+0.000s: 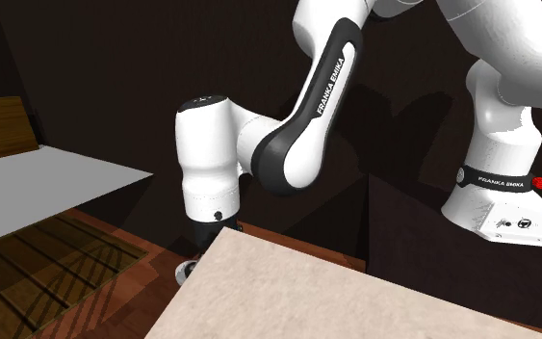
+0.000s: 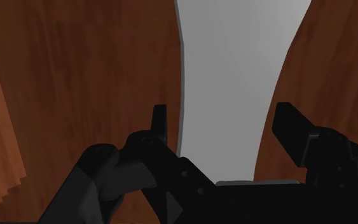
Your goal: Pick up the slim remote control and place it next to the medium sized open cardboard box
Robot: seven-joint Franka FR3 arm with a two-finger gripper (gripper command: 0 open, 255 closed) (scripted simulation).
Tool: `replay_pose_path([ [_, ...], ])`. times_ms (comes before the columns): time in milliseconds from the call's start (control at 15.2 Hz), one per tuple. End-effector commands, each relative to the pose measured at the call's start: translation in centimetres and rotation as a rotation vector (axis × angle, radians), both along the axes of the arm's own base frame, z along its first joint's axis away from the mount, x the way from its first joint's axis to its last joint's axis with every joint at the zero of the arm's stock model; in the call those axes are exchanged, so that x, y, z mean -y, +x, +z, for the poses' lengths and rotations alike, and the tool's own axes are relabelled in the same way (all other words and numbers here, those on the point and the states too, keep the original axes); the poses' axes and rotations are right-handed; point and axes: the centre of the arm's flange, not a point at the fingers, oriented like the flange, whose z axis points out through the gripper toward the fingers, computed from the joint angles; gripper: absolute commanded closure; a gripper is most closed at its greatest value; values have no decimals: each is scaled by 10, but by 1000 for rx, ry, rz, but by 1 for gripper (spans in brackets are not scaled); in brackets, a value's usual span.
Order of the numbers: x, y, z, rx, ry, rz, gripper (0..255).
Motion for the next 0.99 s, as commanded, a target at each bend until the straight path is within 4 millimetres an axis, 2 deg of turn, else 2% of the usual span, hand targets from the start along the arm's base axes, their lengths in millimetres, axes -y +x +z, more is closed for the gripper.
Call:
replay_pose_path([
  [0,0,0,8,0,0,0,255],
  [924,0,0,82,0,0,0,255],
])
